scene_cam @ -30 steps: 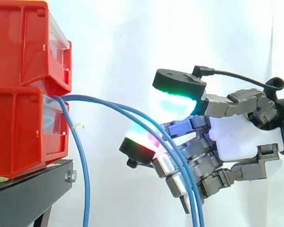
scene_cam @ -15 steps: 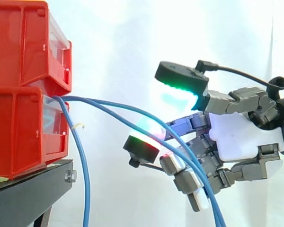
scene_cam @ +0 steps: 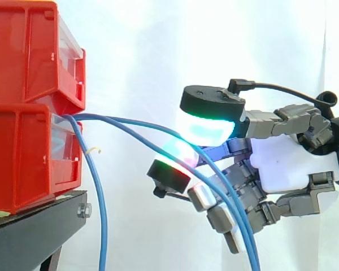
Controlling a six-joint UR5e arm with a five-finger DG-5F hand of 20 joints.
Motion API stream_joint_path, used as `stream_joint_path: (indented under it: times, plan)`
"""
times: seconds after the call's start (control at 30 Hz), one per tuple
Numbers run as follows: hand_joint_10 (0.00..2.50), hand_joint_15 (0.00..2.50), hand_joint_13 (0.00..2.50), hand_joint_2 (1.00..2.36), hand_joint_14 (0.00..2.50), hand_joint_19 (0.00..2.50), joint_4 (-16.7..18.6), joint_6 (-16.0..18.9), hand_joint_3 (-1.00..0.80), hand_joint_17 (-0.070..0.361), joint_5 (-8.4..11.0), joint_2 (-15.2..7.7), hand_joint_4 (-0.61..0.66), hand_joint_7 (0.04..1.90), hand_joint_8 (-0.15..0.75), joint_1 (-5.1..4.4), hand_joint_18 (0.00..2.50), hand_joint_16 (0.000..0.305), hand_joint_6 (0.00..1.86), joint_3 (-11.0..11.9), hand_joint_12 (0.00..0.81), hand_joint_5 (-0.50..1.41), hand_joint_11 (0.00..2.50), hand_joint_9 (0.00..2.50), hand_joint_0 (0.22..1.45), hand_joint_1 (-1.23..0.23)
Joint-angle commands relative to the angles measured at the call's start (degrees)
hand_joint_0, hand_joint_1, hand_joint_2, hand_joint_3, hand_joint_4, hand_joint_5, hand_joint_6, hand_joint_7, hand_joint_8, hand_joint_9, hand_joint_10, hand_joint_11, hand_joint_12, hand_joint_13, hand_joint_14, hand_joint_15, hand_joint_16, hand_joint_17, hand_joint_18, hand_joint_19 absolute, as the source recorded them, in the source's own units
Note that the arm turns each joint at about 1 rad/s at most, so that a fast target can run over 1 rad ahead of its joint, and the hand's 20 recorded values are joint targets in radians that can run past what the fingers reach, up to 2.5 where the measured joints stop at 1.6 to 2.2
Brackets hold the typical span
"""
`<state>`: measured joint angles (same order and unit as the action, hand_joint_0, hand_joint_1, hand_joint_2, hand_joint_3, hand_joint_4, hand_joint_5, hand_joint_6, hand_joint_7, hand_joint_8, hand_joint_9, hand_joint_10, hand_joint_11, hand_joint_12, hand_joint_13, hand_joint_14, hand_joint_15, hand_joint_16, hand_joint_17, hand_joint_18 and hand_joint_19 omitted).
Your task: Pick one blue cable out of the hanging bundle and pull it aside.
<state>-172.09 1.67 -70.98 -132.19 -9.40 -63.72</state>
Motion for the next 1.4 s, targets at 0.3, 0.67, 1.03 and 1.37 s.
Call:
stream_joint_path:
  times: [0.3, 0.67, 1.03, 1.37]
  plan:
    - [0.00, 0.21, 0.59, 1.16, 0.01, 0.35, 0.00, 0.00, -0.06, 0.129, 0.31, 0.00, -0.13, 1.04, 0.289, -0.09, 0.59, 0.058, 0.83, 0.00, 0.431, -0.01, 0.11, 0.68, 0.53, -0.80]
    - [0.01, 0.36, 0.72, 1.10, 0.01, 0.42, -0.44, 0.18, -0.04, 0.134, 0.31, 0.00, -0.09, 1.07, 0.316, -0.53, 0.63, 0.059, 0.83, -0.09, 0.453, -0.01, 0.30, 0.85, 0.55, -0.84]
    - [0.02, 0.54, 0.89, 1.00, 0.02, 0.48, -1.58, 0.53, -0.02, 0.133, 0.23, 0.62, -0.09, 1.15, 0.351, -1.23, 0.71, 0.059, 0.83, -3.34, 0.463, -0.01, 0.62, 1.06, 0.58, -0.85]
    - [0.02, 0.61, 0.97, 1.00, 0.02, 0.50, -5.10, 0.79, -0.03, 0.133, 0.49, 2.20, -0.08, 1.16, 0.360, -1.41, 0.76, 0.059, 0.84, -3.60, 0.464, -0.01, 0.71, 1.14, 0.58, -0.85]
